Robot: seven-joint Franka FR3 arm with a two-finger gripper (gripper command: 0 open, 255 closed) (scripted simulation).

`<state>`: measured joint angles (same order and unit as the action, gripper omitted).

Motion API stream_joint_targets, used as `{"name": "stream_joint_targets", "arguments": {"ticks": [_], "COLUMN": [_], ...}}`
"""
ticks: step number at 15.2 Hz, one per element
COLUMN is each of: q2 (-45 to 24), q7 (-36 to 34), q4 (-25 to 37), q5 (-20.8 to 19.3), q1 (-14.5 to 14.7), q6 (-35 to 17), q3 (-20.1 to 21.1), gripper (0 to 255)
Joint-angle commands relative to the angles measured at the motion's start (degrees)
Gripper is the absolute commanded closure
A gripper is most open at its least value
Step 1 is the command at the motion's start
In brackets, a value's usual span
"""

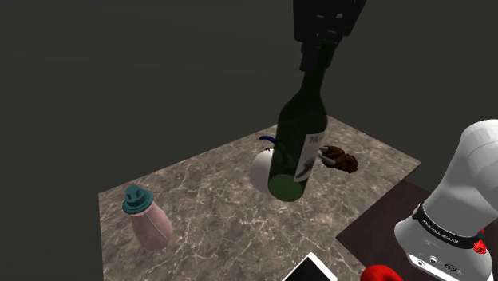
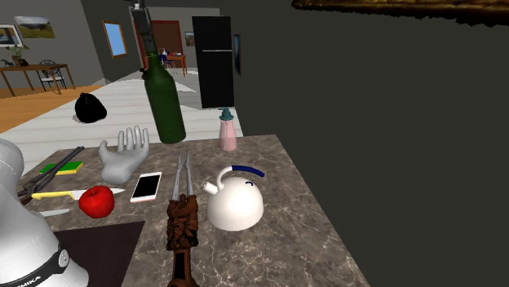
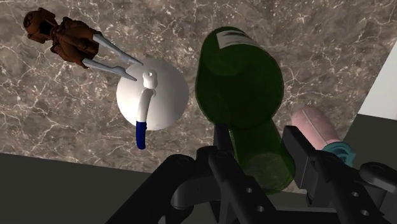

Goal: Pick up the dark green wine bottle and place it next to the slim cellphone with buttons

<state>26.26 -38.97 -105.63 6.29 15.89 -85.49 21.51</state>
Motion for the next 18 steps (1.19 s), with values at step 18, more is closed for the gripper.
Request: {"name": "stream_joint_targets", "arguments": {"ticks": [18], "q2": [4.3], "q7": [0.4], "q4": [-18.3], "q5": [1.8], "q1": [1.2], "q6": [-14.2], "q3": [0.9], "gripper": [255]}}
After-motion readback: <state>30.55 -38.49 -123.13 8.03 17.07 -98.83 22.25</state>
